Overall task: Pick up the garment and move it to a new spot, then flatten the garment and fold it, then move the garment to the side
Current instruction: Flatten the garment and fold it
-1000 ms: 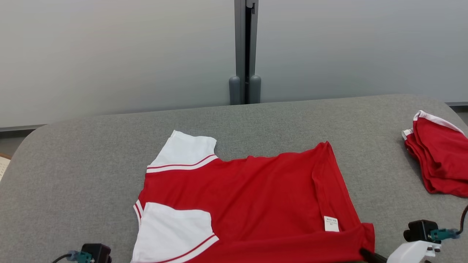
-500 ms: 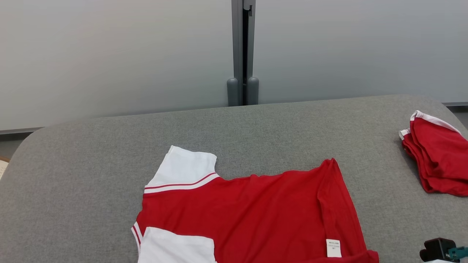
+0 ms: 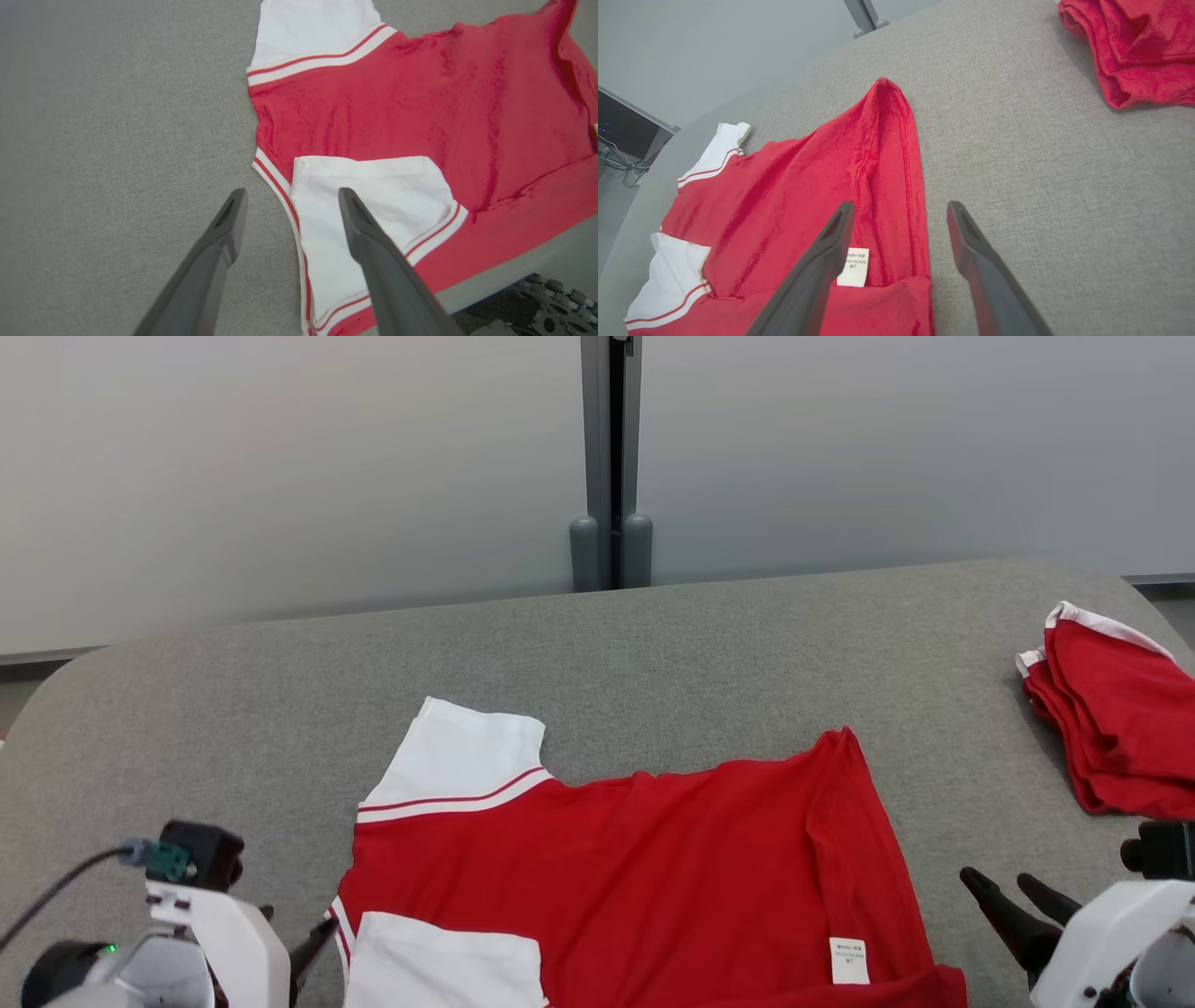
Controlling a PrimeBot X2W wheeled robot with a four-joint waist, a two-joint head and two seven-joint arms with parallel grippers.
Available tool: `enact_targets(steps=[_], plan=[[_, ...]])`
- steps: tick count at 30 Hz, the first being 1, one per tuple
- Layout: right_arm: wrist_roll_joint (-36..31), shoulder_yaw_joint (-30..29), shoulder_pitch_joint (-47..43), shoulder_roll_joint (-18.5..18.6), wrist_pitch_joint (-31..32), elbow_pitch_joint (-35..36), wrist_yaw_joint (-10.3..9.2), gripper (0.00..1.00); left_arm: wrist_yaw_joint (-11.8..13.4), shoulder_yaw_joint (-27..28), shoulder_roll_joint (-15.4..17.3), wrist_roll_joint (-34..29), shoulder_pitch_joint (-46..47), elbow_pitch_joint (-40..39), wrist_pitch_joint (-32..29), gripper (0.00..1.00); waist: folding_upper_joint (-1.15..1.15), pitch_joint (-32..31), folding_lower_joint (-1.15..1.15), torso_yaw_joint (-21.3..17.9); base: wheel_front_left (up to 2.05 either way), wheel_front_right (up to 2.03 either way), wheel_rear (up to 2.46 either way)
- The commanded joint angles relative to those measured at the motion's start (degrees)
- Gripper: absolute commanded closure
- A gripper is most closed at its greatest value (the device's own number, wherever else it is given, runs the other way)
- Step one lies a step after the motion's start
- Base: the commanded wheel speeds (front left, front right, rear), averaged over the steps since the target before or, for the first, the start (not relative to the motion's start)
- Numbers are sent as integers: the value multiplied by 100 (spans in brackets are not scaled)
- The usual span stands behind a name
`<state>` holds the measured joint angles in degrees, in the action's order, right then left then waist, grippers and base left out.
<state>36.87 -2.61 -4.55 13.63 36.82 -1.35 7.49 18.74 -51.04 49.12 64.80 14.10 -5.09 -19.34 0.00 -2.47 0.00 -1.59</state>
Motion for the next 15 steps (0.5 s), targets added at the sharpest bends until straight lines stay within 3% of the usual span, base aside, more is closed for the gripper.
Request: enact_targets(steps=[1,6,15], plan=[[-92,56,241,31,3,-89,0,0,-140,16,51,-99,329,110,-145,0,0,123,0,-40,0,0,0],[-146,232,1250,72,-51,-564,0,0,-742,17,-155,-181,1363,709,-733,0,0,502,0,-90,0,0,0],[-218,675,2994,141,-230,-1773,0,0,-1557,-124,-944,-468,3158,1932,-1516,0,0,1423,0,-66,0,0,0]])
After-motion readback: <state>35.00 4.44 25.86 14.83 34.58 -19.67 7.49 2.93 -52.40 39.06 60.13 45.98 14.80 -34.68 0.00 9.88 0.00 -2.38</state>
